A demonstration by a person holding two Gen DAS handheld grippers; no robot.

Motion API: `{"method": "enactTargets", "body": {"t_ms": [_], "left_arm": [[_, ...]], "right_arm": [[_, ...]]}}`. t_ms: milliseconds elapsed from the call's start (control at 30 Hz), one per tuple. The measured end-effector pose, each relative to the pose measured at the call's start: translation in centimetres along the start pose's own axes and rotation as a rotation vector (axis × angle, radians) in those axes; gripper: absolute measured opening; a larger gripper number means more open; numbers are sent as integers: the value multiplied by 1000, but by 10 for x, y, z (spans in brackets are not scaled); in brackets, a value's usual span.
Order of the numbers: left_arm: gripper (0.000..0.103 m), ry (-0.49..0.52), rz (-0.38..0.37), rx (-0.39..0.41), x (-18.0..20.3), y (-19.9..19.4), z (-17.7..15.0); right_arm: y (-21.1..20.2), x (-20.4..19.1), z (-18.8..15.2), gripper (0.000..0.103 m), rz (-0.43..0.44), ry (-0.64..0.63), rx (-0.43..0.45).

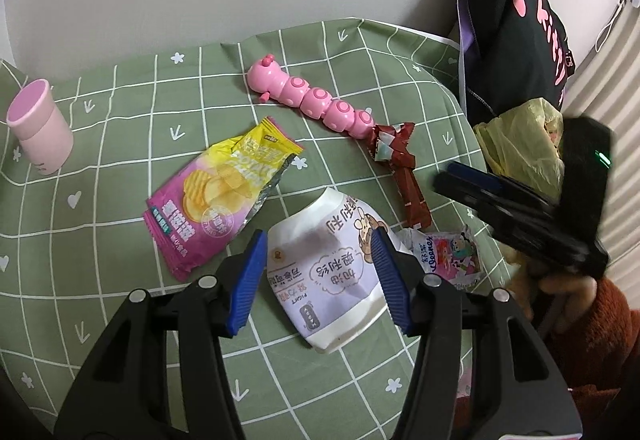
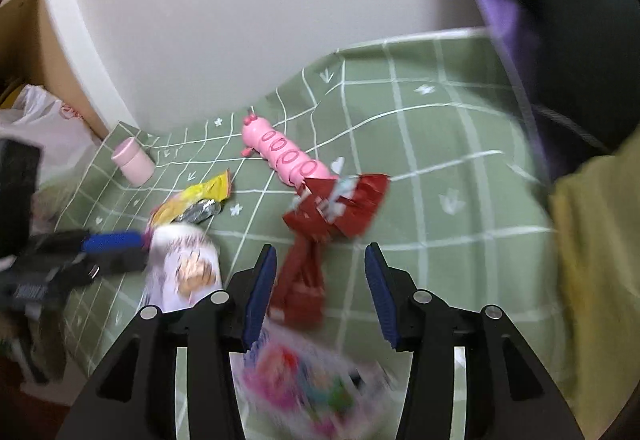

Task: Collect trash
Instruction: 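Hold the cup in the left tool while the right tool opens and grasps the red wrapper, then lift the cup and red wrapper with both tools over the yellow trash bag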

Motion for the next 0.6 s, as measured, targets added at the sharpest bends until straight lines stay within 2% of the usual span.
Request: {"method": "enactTargets", "body": {"t_ms": [100,133,167,200,267,600], "left_arm": [[51,10,20,-2,1,-2,-3],[51,13,26,-2,1,-3,-3],[51,17,32,-2,1,-4,-4],[51,20,37,-2,2,-5,-4],[51,21,44,4,1,-7,-4],[51,36,15,24,-1,-3,6]], "right_arm": [[30,-6,5,43,-4,-5,-53],[36,-7,4,38,-13,-15,-70],[39,-8,4,26,-10,-24,-81],[39,-11,5,24,14,-30,-80],[34,-13,6,18,-4,-60,-69],[-29,20,6,16,-5,7,26]]}}
Point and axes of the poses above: each gripper's, at about its wrist camera, not at the fingertips, and y roughly the way its jaws point, x to its right, z to its top, the point moved 6 cm from there along y, roughly the way its jaws point, and after that the axes turned 11 degrees about -z, right-handed, at the moved point
